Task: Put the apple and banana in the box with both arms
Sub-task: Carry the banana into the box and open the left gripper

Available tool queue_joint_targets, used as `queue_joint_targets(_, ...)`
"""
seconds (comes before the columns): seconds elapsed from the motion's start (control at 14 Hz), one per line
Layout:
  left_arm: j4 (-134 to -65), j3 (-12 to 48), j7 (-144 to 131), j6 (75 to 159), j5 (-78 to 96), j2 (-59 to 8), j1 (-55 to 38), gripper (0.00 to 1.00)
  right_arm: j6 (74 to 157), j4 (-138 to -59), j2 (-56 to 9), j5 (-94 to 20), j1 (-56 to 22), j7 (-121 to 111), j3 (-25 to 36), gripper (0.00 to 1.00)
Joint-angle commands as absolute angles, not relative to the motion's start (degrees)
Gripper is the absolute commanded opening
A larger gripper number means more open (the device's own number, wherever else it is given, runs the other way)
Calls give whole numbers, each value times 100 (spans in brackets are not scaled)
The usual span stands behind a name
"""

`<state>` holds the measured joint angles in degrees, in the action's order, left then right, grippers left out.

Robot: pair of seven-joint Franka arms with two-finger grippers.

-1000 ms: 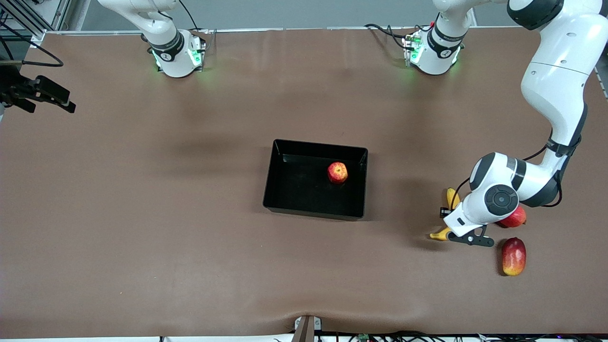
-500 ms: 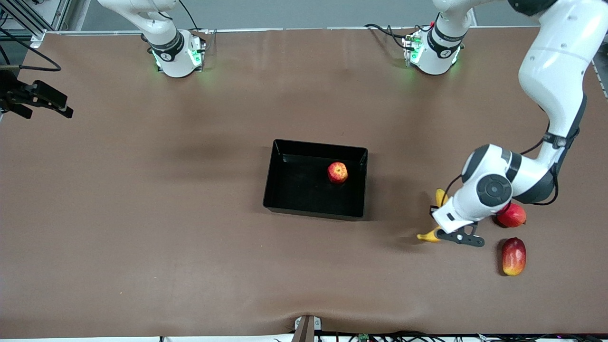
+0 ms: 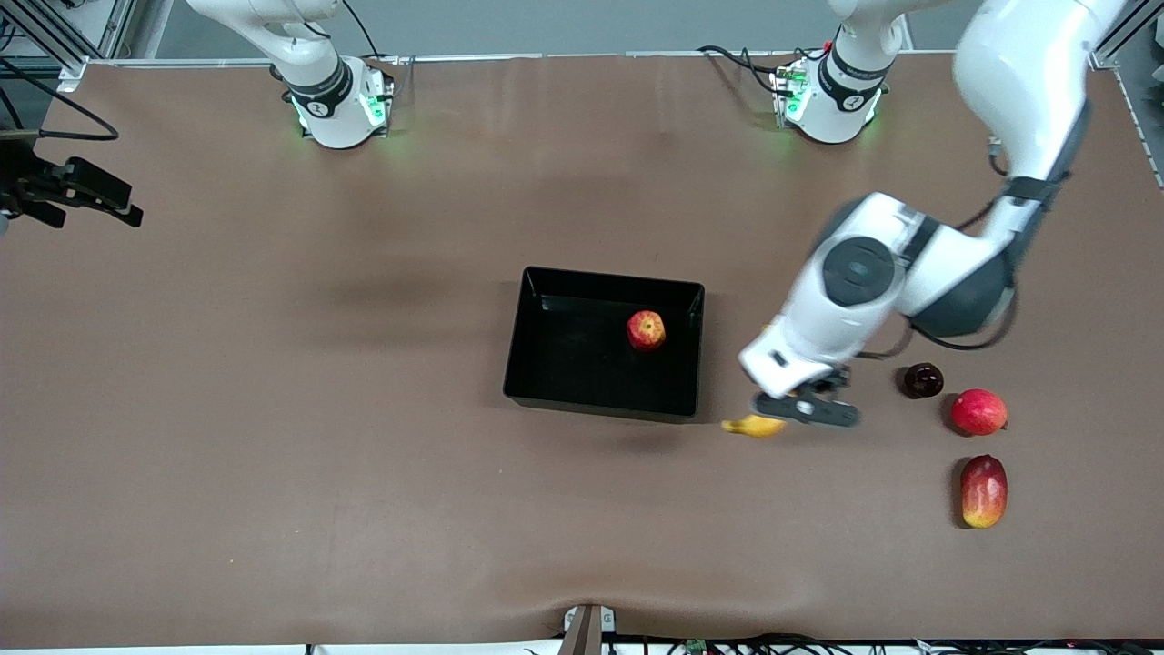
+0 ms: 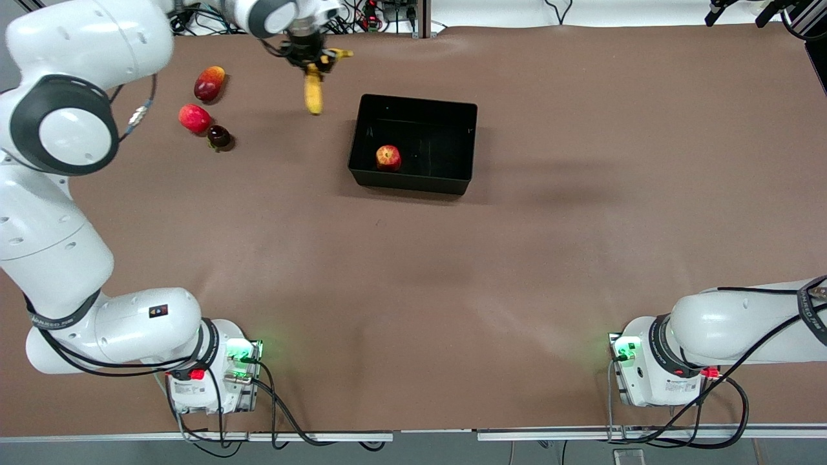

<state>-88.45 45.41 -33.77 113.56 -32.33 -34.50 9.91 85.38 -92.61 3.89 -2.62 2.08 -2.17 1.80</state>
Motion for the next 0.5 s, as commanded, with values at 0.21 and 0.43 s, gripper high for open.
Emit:
queue_joint_targets(0.21,-7807,4509,-4314,11188,-3146,-4103,-226,0,8332,-9149,343,-343,114,-264,202,100)
queue_joint_targets(0.43,-7367,4238,-4727,11302,-3147,-4595,-999,0,8332,-9158,334,-352,105,-255,193,100)
